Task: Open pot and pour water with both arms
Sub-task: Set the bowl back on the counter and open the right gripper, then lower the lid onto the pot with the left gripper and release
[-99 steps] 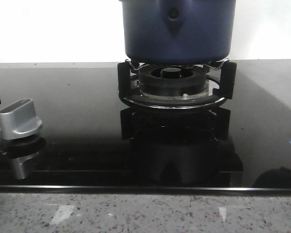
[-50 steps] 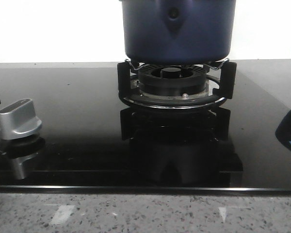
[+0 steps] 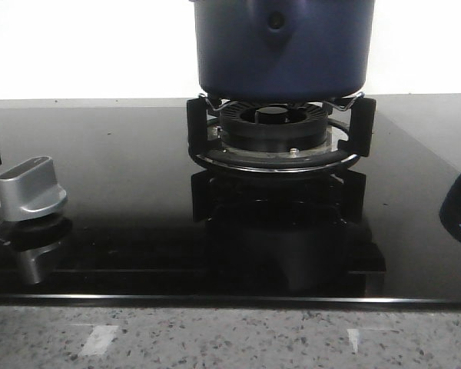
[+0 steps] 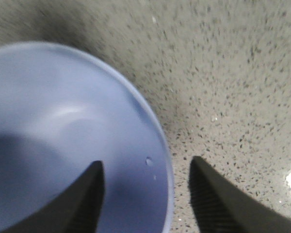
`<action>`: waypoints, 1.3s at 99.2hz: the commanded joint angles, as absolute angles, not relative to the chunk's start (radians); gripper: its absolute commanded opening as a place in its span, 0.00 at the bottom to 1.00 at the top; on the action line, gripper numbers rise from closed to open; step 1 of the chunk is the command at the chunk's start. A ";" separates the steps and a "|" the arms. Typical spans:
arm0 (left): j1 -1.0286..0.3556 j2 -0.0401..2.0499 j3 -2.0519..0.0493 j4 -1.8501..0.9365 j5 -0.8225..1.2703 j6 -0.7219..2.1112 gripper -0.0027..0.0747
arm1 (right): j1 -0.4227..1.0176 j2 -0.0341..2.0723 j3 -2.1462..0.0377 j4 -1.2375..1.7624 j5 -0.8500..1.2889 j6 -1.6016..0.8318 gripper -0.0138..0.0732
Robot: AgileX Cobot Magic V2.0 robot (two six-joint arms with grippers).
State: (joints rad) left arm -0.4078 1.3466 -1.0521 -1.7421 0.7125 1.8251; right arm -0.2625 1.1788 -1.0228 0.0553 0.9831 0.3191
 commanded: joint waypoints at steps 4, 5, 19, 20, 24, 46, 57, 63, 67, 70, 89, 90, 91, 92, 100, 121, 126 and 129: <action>-0.435 1.370 -1.164 -1.871 0.752 1.833 0.36 | -0.239 1.051 -1.045 0.050 0.921 0.308 0.62; -0.438 1.377 -1.168 -1.871 0.752 1.833 0.36 | -0.232 1.033 -1.045 0.050 0.921 0.306 0.62; -0.452 1.448 -1.249 -1.871 0.752 1.833 0.36 | -0.158 0.855 -1.045 0.046 0.921 0.298 0.62; -0.452 1.451 -1.255 -1.871 0.752 1.833 0.36 | -0.154 0.847 -1.045 0.046 0.921 0.298 0.62; -0.454 1.473 -1.273 -1.871 0.752 1.833 0.36 | -0.133 0.802 -1.045 0.046 0.921 0.298 0.61; -0.483 1.578 -1.344 -1.871 0.750 1.833 0.36 | -0.076 0.604 -1.045 0.046 0.987 0.262 0.24; -0.499 1.622 -1.384 -1.871 0.750 1.833 0.36 | -0.074 0.527 -1.045 0.055 1.012 0.211 0.08; -0.501 1.638 -1.399 -1.871 0.750 1.833 0.36 | -0.074 0.489 -1.045 0.073 1.032 0.211 0.08; -0.501 1.647 -1.409 -1.871 0.750 1.833 0.36 | -0.074 0.470 -1.045 0.084 1.047 0.211 0.08; -0.501 1.651 -1.412 -1.871 0.748 1.833 0.36 | -0.074 0.451 -1.045 0.089 1.053 0.211 0.08; -0.501 1.670 -1.414 -1.871 0.708 1.833 0.36 | -0.074 0.393 -1.045 0.091 1.063 0.211 0.08; -0.501 1.673 -1.414 -1.871 0.705 1.833 0.36 | -0.074 0.393 -1.045 0.091 1.063 0.211 0.08; -0.501 1.673 -1.414 -1.871 0.702 1.833 0.36 | -0.074 0.392 -1.045 0.091 1.064 0.211 0.08; -0.501 1.675 -1.414 -1.871 0.703 1.833 0.36 | -0.074 0.392 -1.045 0.091 1.066 0.211 0.08; -0.501 1.684 -1.414 -1.871 0.693 1.833 0.36 | -0.074 0.392 -1.045 0.091 1.077 0.211 0.08; -0.501 1.701 -1.414 -1.871 0.631 1.833 0.36 | -0.074 0.392 -1.045 0.091 1.085 0.211 0.08; -0.501 1.701 -1.414 -1.871 0.612 1.833 0.36 | -0.074 0.392 -1.045 0.091 1.085 0.211 0.08; -0.501 1.701 -1.414 -1.871 0.606 1.833 0.36 | -0.074 0.392 -1.045 0.091 1.085 0.211 0.08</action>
State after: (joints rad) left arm -0.4955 1.7461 -1.3765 -1.7719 0.6105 1.8323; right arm -0.0784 0.3781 -1.0228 0.0859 1.1505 0.2258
